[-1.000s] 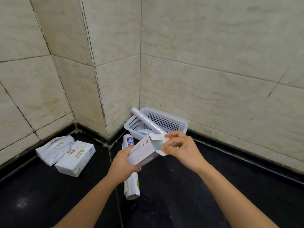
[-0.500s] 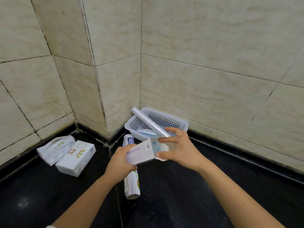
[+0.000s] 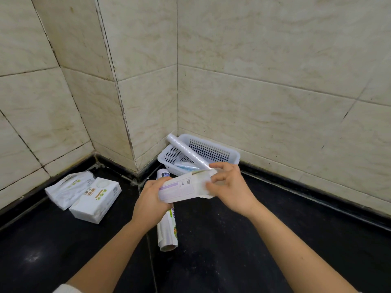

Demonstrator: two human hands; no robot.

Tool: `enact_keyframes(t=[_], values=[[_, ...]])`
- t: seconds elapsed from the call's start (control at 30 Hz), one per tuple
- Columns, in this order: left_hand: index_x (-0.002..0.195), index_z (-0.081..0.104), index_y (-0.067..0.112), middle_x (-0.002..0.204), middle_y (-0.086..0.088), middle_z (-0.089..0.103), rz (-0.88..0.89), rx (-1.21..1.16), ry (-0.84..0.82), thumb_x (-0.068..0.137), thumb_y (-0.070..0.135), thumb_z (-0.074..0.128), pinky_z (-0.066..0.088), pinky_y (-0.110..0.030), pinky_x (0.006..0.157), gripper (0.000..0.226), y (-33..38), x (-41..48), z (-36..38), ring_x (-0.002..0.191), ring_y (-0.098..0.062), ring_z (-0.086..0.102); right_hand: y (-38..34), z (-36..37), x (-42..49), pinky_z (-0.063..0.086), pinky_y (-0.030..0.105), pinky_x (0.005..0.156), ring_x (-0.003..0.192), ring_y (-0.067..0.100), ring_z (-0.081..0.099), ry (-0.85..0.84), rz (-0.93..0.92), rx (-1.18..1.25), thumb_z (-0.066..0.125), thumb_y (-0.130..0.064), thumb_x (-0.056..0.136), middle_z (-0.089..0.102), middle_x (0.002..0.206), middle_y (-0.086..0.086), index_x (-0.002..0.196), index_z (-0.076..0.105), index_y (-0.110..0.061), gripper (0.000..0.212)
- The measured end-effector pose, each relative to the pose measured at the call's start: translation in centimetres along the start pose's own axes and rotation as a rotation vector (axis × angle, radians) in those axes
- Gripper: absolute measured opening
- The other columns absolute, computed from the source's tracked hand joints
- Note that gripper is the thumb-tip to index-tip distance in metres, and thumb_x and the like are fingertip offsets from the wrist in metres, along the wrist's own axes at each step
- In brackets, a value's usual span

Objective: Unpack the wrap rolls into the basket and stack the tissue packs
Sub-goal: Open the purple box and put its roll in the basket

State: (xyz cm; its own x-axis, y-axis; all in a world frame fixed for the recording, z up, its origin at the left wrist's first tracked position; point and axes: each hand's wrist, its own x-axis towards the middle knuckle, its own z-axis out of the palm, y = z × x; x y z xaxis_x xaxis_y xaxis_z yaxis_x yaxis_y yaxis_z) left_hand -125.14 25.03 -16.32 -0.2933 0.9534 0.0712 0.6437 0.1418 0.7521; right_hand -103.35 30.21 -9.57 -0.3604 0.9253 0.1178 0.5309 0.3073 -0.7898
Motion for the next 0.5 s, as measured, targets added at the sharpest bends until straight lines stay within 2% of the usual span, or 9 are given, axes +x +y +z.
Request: enact_keyframes(t=[0.03, 0.1, 0.13, 0.17, 0.23, 0.3, 0.4, 0.5], values=[[0.129, 0.051, 0.037, 0.12, 0.003, 0.049, -0.007, 0.019, 0.011, 0.066, 0.011, 0.075, 0.041, -0.031, 0.085, 0.072, -0.2, 0.1, -0.3, 0.106, -0.016, 0.052, 0.3, -0.8, 0.1, 0.035, 0.023, 0.098, 0.117, 0.006, 0.044, 0.013, 0.006, 0.058, 0.069, -0.014, 0.081, 0.055, 0.12, -0.009, 0.065, 0.073, -0.007, 0.017], [0.128, 0.051, 0.037, 0.121, 0.0, 0.049, -0.017, 0.062, 0.038, 0.067, 0.012, 0.074, 0.042, -0.033, 0.083, 0.069, -0.4, 0.3, -0.7, 0.106, -0.019, 0.053, 1.2, -2.4, 0.3, 0.041, 0.014, 0.077, 0.09, 0.004, 0.058, -0.009, 0.032, 0.133, 0.068, -0.008, 0.079, 0.065, 0.103, 0.005, 0.07, 0.07, 0.001, 0.013], [0.127, 0.051, 0.039, 0.122, 0.0, 0.049, -0.019, 0.083, 0.048, 0.068, 0.014, 0.073, 0.045, -0.035, 0.084, 0.067, -0.4, 0.4, -0.9, 0.107, -0.02, 0.054, 1.6, -3.1, 0.2, 0.044, 0.016, 0.072, 0.077, 0.006, 0.059, -0.054, 0.055, 0.184, 0.068, -0.007, 0.077, 0.066, 0.093, 0.012, 0.076, 0.069, 0.003, 0.01], [0.125, 0.051, 0.041, 0.121, 0.0, 0.048, -0.019, 0.103, 0.055, 0.069, 0.016, 0.071, 0.048, -0.038, 0.085, 0.063, -0.4, 0.5, -0.9, 0.108, -0.021, 0.054, 2.1, -3.7, 0.3, 0.048, 0.021, 0.072, 0.071, 0.009, 0.059, -0.113, 0.094, 0.269, 0.068, -0.008, 0.072, 0.065, 0.088, 0.013, 0.086, 0.068, 0.001, 0.017], [0.12, 0.051, 0.046, 0.121, 0.002, 0.047, -0.01, 0.131, 0.07, 0.072, 0.02, 0.066, 0.05, -0.042, 0.085, 0.056, 0.0, 0.5, -0.8, 0.107, -0.022, 0.054, 2.8, -4.7, 0.4, 0.056, 0.034, 0.075, 0.077, 0.016, 0.063, -0.255, 0.23, 0.532, 0.066, -0.014, 0.065, 0.062, 0.095, 0.01, 0.106, 0.061, -0.006, 0.042], [0.118, 0.05, 0.048, 0.121, 0.003, 0.047, 0.005, 0.171, 0.093, 0.075, 0.021, 0.064, 0.051, -0.043, 0.081, 0.053, 0.5, 0.7, -0.5, 0.106, -0.023, 0.054, 3.2, -5.3, 0.7, 0.057, 0.039, 0.076, 0.088, 0.021, 0.065, -0.331, 0.301, 0.689, 0.067, -0.026, 0.061, 0.061, 0.105, 0.007, 0.118, 0.055, -0.019, 0.058], [0.117, 0.049, 0.046, 0.12, 0.002, 0.047, 0.038, 0.26, 0.126, 0.076, 0.024, 0.063, 0.052, -0.041, 0.074, 0.049, 1.4, 1.1, 0.3, 0.104, -0.024, 0.053, 3.1, -4.8, 0.9, 0.058, 0.034, 0.07, 0.098, 0.02, 0.068, -0.307, 0.278, 0.519, 0.082, -0.037, 0.061, 0.064, 0.116, 0.003, 0.126, 0.053, -0.035, 0.072], [0.117, 0.05, 0.044, 0.12, 0.001, 0.047, 0.03, 0.33, 0.143, 0.075, 0.024, 0.065, 0.046, -0.037, 0.067, 0.048, 2.1, 1.7, 1.2, 0.103, -0.026, 0.051, 3.6, -3.0, 0.7, 0.06, 0.031, 0.064, 0.082, 0.016, 0.072, -0.176, 0.187, 0.4, 0.085, -0.025, 0.068, 0.07, 0.107, 0.003, 0.126, 0.06, -0.027, 0.063]])
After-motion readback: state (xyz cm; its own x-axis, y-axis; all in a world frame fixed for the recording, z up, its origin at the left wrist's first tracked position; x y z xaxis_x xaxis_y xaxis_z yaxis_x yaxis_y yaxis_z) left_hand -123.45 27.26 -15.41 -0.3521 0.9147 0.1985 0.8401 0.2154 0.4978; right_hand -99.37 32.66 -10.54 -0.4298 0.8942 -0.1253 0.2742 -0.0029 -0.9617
